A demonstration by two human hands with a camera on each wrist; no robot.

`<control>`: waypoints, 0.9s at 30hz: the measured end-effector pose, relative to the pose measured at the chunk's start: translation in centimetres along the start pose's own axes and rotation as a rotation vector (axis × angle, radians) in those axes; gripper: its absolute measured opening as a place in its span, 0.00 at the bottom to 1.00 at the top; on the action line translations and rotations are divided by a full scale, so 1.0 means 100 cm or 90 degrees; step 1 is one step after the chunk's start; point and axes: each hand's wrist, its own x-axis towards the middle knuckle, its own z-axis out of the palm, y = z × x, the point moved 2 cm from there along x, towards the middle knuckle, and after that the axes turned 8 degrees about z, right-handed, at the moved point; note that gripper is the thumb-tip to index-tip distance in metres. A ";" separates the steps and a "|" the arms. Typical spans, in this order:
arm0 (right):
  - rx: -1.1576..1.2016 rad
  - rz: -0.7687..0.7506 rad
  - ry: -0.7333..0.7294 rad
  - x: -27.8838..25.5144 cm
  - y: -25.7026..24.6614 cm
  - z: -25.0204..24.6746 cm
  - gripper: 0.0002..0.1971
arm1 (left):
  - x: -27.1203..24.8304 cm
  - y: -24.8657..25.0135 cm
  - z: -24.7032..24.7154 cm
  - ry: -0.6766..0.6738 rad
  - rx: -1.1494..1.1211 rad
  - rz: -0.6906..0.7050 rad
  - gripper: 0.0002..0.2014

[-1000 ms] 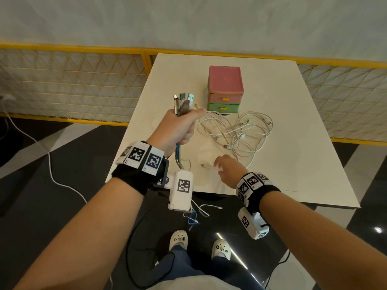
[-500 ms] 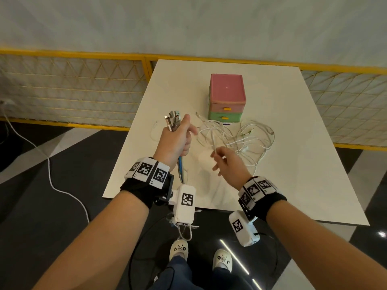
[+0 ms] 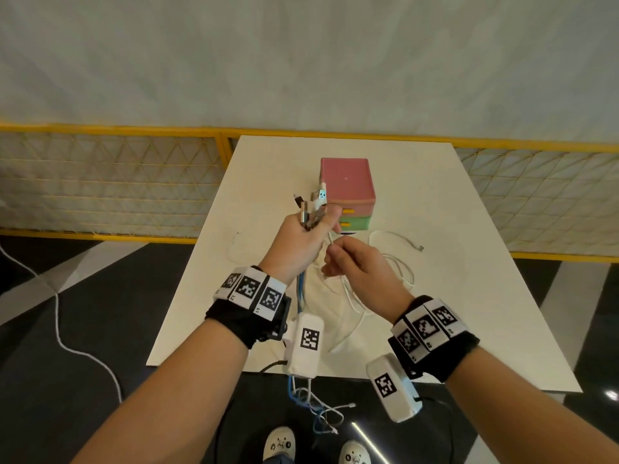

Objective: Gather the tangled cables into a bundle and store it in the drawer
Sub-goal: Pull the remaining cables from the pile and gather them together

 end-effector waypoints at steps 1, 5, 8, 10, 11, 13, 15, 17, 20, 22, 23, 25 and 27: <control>-0.014 -0.019 -0.010 0.002 0.001 0.000 0.11 | 0.003 0.002 0.001 0.012 0.006 0.002 0.22; -0.094 -0.035 -0.062 0.018 0.020 -0.004 0.12 | 0.018 0.020 -0.003 0.101 0.010 0.042 0.27; -0.116 -0.008 -0.061 0.032 0.040 -0.014 0.12 | 0.028 0.034 -0.010 0.163 -0.088 0.057 0.27; -0.144 0.014 -0.056 0.040 0.048 -0.024 0.13 | 0.032 0.042 -0.015 0.177 -0.238 0.034 0.23; -0.159 0.021 -0.058 0.044 0.050 -0.027 0.13 | 0.033 0.044 -0.018 0.185 -0.271 0.034 0.22; -0.187 0.035 -0.082 0.051 0.049 -0.032 0.13 | 0.032 0.046 -0.026 0.187 -0.279 0.050 0.19; -0.209 0.058 -0.103 0.058 0.049 -0.037 0.13 | 0.029 0.048 -0.032 0.180 -0.257 0.063 0.10; -0.238 0.075 -0.103 0.064 0.052 -0.044 0.14 | 0.026 0.049 -0.037 0.173 -0.244 0.045 0.10; -0.280 0.088 -0.102 0.069 0.060 -0.057 0.12 | 0.025 0.049 -0.048 0.165 -0.285 0.016 0.15; -0.296 0.088 -0.080 0.073 0.059 -0.064 0.11 | 0.025 0.048 -0.051 0.105 -0.301 0.002 0.20; -0.280 0.081 -0.051 0.077 0.054 -0.067 0.10 | 0.026 0.047 -0.052 0.073 -0.295 -0.003 0.23; -0.198 0.068 0.029 0.087 0.038 -0.074 0.10 | 0.026 0.045 -0.049 0.024 -0.245 -0.012 0.25; -0.110 0.045 0.077 0.093 0.011 -0.079 0.10 | 0.026 0.045 -0.040 -0.014 -0.147 -0.014 0.21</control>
